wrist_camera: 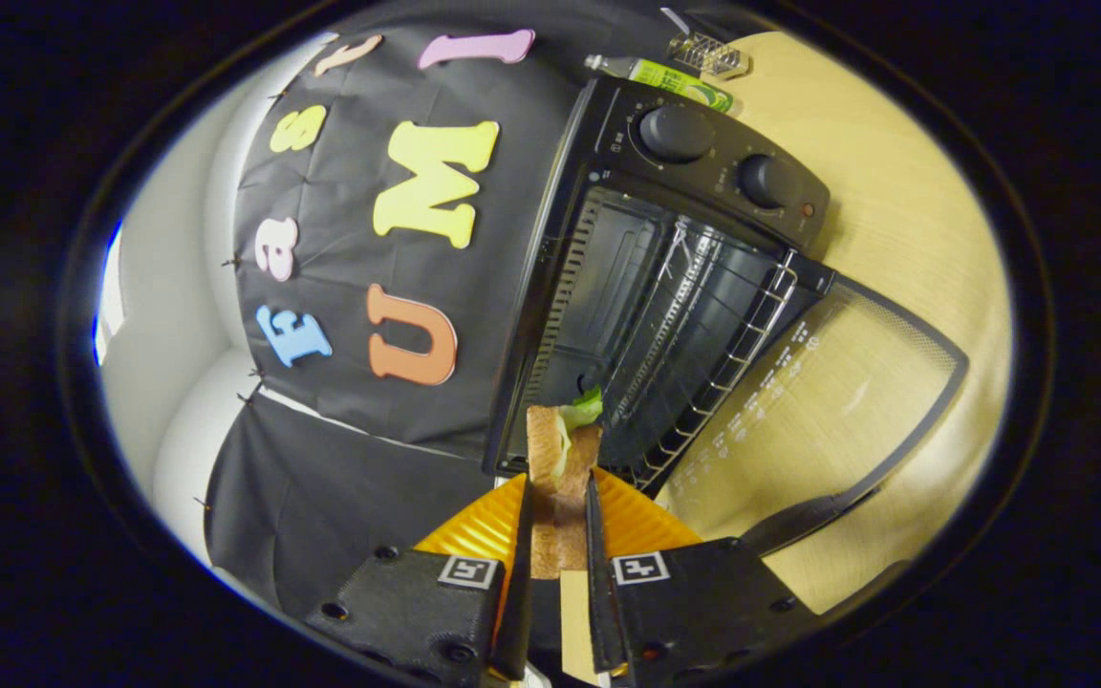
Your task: Open the toaster oven, put the food inside, and close the toaster oven door.
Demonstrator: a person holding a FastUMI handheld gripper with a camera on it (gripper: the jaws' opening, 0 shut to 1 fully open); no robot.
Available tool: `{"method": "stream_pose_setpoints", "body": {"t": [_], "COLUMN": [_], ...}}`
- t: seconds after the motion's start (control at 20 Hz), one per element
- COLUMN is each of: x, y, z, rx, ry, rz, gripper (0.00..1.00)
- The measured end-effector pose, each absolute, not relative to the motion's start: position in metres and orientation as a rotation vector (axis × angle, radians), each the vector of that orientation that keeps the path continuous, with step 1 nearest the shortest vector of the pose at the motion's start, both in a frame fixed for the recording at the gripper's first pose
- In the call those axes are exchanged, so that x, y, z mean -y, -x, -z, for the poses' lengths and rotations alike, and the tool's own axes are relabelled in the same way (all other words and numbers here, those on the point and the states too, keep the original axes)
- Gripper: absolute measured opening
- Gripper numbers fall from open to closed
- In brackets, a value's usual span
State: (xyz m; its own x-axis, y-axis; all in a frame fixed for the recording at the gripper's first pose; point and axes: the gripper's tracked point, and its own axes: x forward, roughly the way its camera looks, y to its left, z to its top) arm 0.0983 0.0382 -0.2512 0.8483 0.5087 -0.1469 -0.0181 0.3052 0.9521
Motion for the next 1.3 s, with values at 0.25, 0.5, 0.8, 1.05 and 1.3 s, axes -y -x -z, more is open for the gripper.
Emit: {"method": "stream_pose_setpoints", "body": {"t": [0.25,0.5,0.8,1.05,1.3], "x": [-0.025,0.008,0.019,0.009,-0.002], "y": [-0.125,-0.159,-0.193,-0.206,-0.205], "z": [0.252,0.256,0.285,0.292,0.288], "rx": [-0.341,-0.238,-0.179,-0.222,-0.281], "ry": [-1.209,-1.167,-1.277,-1.234,-1.095], "rz": [-0.296,-0.215,-0.083,-0.056,-0.054], "gripper": [0.30,0.30,0.30,0.31,0.55]}}
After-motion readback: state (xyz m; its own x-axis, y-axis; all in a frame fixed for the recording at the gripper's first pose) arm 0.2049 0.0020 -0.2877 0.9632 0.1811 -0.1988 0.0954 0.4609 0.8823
